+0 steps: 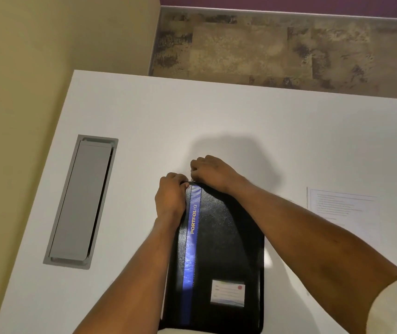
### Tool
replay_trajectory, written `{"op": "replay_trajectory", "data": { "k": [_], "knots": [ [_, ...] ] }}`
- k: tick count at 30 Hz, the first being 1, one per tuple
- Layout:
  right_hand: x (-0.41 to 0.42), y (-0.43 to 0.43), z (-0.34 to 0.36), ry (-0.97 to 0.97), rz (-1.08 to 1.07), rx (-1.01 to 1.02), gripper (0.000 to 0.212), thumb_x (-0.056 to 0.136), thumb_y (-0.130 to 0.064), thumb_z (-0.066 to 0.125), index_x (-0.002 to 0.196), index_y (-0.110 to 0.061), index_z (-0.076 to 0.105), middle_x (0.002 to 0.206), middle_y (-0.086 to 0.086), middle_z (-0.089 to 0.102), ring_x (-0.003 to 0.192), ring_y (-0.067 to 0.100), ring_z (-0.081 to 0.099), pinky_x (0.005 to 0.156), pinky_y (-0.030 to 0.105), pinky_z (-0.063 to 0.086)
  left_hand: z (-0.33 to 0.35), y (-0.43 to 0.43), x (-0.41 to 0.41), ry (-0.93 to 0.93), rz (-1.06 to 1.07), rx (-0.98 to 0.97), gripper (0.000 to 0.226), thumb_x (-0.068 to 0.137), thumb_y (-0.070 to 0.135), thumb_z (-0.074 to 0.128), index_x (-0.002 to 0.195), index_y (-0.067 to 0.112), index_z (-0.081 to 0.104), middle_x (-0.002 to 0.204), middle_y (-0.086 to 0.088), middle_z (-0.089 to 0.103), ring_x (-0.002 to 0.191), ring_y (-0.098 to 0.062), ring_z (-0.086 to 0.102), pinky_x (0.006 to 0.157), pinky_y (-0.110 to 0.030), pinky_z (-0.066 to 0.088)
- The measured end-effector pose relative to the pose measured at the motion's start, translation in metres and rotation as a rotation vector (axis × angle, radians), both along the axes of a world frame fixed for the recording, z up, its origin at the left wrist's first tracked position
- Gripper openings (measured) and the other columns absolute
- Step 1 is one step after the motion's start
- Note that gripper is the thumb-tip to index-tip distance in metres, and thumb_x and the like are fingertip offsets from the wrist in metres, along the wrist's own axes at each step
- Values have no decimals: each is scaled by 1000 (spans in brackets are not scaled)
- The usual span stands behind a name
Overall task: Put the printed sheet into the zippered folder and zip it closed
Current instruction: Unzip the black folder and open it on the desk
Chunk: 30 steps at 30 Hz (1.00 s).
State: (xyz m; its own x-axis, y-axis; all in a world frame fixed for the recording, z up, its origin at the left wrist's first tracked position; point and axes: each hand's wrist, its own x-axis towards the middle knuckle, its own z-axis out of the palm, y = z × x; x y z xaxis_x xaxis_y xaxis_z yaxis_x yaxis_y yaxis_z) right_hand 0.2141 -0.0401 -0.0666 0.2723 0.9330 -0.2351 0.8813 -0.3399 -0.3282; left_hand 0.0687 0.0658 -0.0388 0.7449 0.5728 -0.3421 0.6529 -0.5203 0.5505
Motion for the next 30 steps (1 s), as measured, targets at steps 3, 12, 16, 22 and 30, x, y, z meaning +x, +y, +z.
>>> {"op": "replay_trajectory", "data": {
  "k": [3, 12, 16, 22, 30],
  "knots": [
    [3, -8, -1, -52, 50, 44, 27, 89, -30, 34, 80, -22, 58, 88, -4, 56, 80, 22, 49, 72, 38, 43, -1, -1, 4, 35, 2, 27, 19, 99, 24, 52, 95, 30, 69, 111, 8, 64, 103, -20, 56, 78, -39, 48],
    [4, -21, 3, -104, 62, 83, 15, 90, -19, 62, 76, -21, 64, 79, -2, 59, 75, 21, 55, 71, 36, 44, -5, -11, 12, 9, 35, 43, 17, 98, 18, 54, 93, 26, 68, 108, 7, 65, 93, -18, 57, 76, -38, 50],
    [2, -22, 1, -85, 67, 124, 15, 90, -15, 61, 76, -20, 62, 78, -1, 58, 72, 22, 55, 69, 34, 40, -6, -10, 14, 8, 32, 27, 15, 98, 16, 54, 91, 25, 64, 105, 7, 63, 90, -18, 56, 73, -34, 44],
    [1, -24, 0, -34, 17, 117, 14, 94, -19, 55, 82, -17, 62, 84, 2, 59, 77, 25, 57, 71, 35, 40, -6, -10, 16, 13, 22, 6, 18, 96, 13, 54, 87, 27, 59, 100, 6, 61, 90, -20, 56, 73, -34, 42],
    [-8, -9, 6, 126, -88, 129, 7, 91, -19, 56, 85, -21, 58, 84, -1, 52, 85, 19, 48, 68, 34, 36, -3, -6, 13, -25, -2, -39, 11, 93, 13, 52, 90, 20, 59, 92, 5, 61, 89, -26, 59, 79, -43, 51]
  ]
}}
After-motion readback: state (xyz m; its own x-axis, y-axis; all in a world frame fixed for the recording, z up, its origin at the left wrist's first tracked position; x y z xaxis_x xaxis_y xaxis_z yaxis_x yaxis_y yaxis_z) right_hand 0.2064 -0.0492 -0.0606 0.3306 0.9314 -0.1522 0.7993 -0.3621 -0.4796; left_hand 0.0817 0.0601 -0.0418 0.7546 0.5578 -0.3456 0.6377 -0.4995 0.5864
